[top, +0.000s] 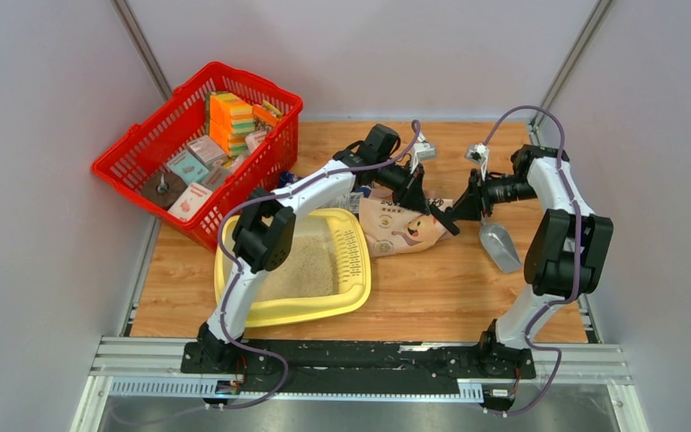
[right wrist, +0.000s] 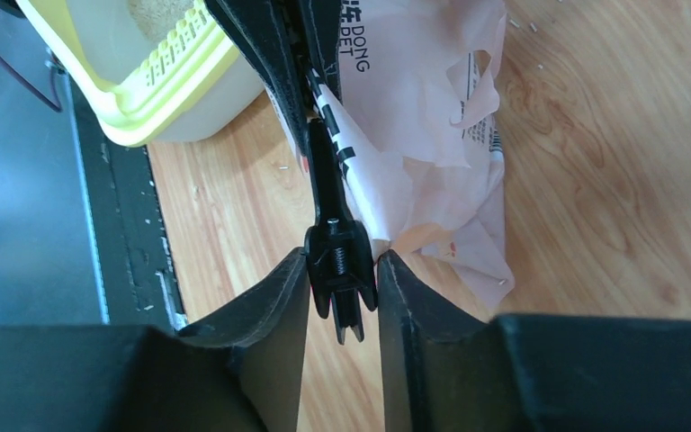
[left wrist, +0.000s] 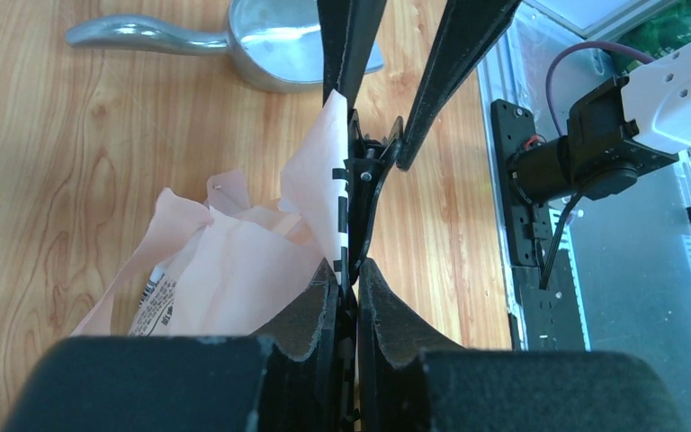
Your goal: Fill the litter box with clean litter
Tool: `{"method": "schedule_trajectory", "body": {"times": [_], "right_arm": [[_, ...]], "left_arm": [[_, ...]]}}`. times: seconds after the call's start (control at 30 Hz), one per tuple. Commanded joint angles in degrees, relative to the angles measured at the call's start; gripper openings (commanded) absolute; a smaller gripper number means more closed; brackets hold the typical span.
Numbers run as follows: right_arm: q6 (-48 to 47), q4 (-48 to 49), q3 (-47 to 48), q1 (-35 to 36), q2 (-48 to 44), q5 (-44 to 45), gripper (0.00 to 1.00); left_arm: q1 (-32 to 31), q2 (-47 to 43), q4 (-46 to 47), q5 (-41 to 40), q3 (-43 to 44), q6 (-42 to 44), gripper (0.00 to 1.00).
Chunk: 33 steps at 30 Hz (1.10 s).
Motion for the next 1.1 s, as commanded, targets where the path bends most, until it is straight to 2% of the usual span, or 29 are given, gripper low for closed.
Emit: {"method": "schedule_trajectory", "body": {"times": [0.0,0.03,0.13,0.23,0.43,0.7,0.8,0.9,0.93,1.0,1.07], "right_arm": [[3.0,-8.7,0.0,0.3,-1.2,1.7,0.24],[3.3,-8.7,0.0,0.3,-1.1,1.9,0.12],[2.8,-9.8,0.7,0.2,-1.6,2.4,0.01],[1.3,-11.8,1.4,-0.2,-2.2,3.0,0.00],[-3.4,-18.1,3.0,-2.8,-3.0,6.1,0.00],[-3.9,-18.2,2.4,-6.4,-9.1,9.5,0.00],[-3.6,-18.2,2.0,-6.0,-11.2,7.1,0.00],[-0.3,-18.3,1.0,-5.8,-9.9,5.2,0.00],[-0.1,-18.2,0.6,-5.9,-9.6,5.1,0.00],[-0.5,-18.2,-0.9,-6.0,-9.1,5.7,0.00],[-0.6,-18.2,-1.5,-6.1,-8.7,6.5,0.00]], "left_arm": [[-0.7,-1.9,5.0,3.2,0.2,-1.9,0.00],[-0.7,-1.8,5.0,3.0,0.3,-2.0,0.00],[-0.7,-1.8,4.9,2.3,0.3,-2.1,0.11],[-0.5,-1.8,4.8,2.1,0.4,-2.0,0.25],[-0.1,-2.0,4.8,2.6,0.4,-2.1,0.42],[0.4,-1.7,5.0,2.7,0.2,-2.2,0.45],[0.7,-1.3,6.7,2.3,-0.1,-2.9,0.40],[0.9,-0.7,8.1,2.3,0.0,-3.8,0.22],[1.1,-0.6,8.1,2.3,0.0,-3.7,0.09],[1.5,-0.7,7.7,2.3,0.3,-3.5,0.01],[2.1,-1.0,5.6,2.4,1.5,-2.2,0.00]]}}
